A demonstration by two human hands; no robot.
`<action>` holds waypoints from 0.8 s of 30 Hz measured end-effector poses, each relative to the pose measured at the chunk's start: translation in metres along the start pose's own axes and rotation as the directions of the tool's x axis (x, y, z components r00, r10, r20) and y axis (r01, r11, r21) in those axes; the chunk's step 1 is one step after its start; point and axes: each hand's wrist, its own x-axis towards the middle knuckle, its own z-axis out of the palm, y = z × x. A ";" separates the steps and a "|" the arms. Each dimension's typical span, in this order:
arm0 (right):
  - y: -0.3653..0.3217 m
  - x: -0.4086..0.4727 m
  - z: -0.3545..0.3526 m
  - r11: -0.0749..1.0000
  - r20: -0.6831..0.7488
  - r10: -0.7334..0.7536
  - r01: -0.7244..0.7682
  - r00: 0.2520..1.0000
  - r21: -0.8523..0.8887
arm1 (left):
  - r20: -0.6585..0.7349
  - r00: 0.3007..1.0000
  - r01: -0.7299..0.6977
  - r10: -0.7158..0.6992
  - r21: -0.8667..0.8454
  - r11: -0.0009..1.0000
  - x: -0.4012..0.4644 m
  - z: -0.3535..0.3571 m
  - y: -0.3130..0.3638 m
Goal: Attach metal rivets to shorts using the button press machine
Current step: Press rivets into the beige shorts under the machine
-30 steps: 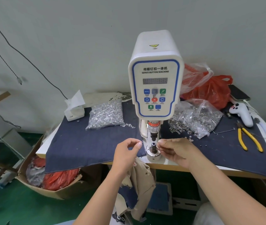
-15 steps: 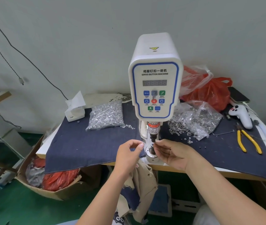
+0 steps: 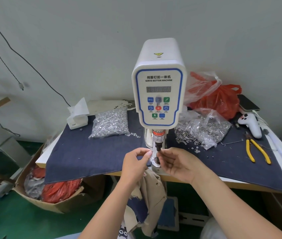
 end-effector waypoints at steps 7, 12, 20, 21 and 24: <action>-0.014 0.003 -0.033 0.832 -0.185 -0.381 0.249 0.906 -0.496 | 0.013 1.000 0.005 -0.004 -0.026 1.000 -0.001 0.015 0.005; -0.012 0.010 -0.068 0.561 -0.168 -0.646 0.314 0.745 -0.766 | 0.018 1.000 0.003 -0.003 -0.024 1.000 -0.003 0.021 0.007; -0.013 0.017 -0.075 0.542 -0.124 -0.649 0.342 0.751 -0.768 | 0.062 0.996 -0.065 0.058 0.117 0.991 0.003 0.018 0.007; -0.012 0.018 -0.075 0.539 -0.120 -0.651 0.345 0.750 -0.768 | 0.065 0.996 -0.073 0.065 0.144 0.987 0.004 0.018 0.007; -0.011 0.019 -0.076 0.537 -0.113 -0.654 0.353 0.748 -0.766 | 0.071 0.995 -0.075 0.064 0.165 0.984 0.007 0.018 0.008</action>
